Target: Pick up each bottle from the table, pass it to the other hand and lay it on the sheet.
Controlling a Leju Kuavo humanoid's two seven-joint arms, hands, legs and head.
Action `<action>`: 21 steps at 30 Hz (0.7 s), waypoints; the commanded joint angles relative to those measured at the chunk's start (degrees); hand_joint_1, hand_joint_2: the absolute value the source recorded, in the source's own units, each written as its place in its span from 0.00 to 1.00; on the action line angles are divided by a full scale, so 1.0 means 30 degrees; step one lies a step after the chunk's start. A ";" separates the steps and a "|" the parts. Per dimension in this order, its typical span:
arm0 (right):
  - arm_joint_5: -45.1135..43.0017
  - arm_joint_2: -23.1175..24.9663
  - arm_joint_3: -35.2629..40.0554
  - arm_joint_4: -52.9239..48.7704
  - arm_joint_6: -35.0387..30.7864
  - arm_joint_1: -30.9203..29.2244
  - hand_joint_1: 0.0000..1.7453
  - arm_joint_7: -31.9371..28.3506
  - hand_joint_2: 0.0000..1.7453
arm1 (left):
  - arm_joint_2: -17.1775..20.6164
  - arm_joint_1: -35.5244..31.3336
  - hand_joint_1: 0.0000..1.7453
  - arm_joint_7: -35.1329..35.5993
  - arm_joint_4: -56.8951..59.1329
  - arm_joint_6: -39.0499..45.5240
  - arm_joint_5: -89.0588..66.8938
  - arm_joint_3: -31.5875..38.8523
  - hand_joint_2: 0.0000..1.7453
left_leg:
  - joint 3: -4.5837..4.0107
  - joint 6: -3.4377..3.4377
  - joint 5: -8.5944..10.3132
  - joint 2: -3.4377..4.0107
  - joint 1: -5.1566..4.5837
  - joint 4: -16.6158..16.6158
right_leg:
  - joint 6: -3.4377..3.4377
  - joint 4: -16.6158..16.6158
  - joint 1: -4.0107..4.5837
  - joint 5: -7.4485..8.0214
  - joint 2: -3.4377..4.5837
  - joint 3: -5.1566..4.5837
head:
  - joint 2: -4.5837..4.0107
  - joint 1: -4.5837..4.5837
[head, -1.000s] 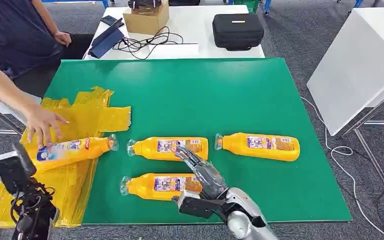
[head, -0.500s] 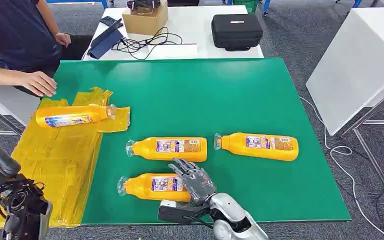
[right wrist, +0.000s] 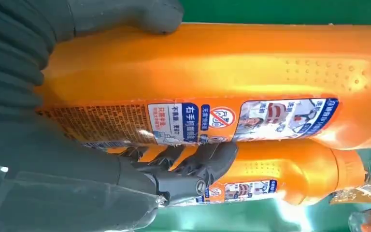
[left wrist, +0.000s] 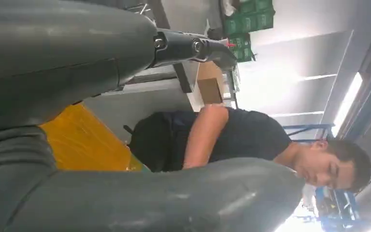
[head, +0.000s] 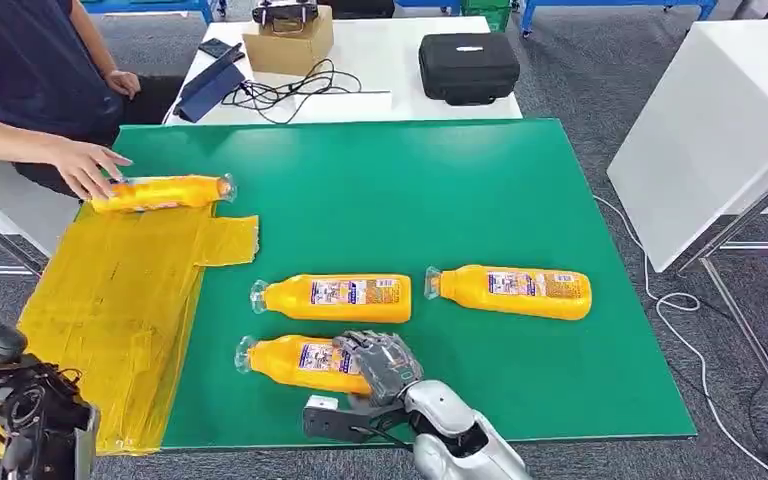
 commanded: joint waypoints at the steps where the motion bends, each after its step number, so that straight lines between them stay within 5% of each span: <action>1: 0.0270 -0.0081 0.0685 0.2700 0.1156 0.0127 1.00 0.0237 1.00 | -0.0809 -0.0469 0.00 0.0050 0.0437 -0.0205 0.0243 0.1604 0.00 | 0.0011 0.0007 0.0024 -0.0021 0.0004 -0.0039 | 0.0038 -0.0052 0.0002 0.0022 -0.0047 0.0039 | 0.0000 0.0000; 16: 0.0294 0.0252 0.0502 0.2621 0.1294 -0.0057 1.00 0.0270 1.00 | -0.1001 -0.0319 0.00 0.0050 0.0255 -0.0797 0.0484 0.1954 0.00 | 0.0042 0.0007 0.0018 0.0025 0.0029 -0.0037 | 0.0031 -0.0046 0.0037 0.0017 -0.0010 0.0073 | 0.0000 0.0000; 21: -0.3246 0.0003 -0.1766 -0.0911 0.2215 0.0235 1.00 -0.1228 1.00 | -0.1355 0.0446 0.00 0.2426 -0.0299 -0.4115 0.2346 0.1083 0.00 | 0.0023 0.0010 0.0016 0.0030 0.0026 -0.0018 | 0.0028 -0.0019 0.0035 0.0010 -0.0004 0.0051 | 0.0000 0.0000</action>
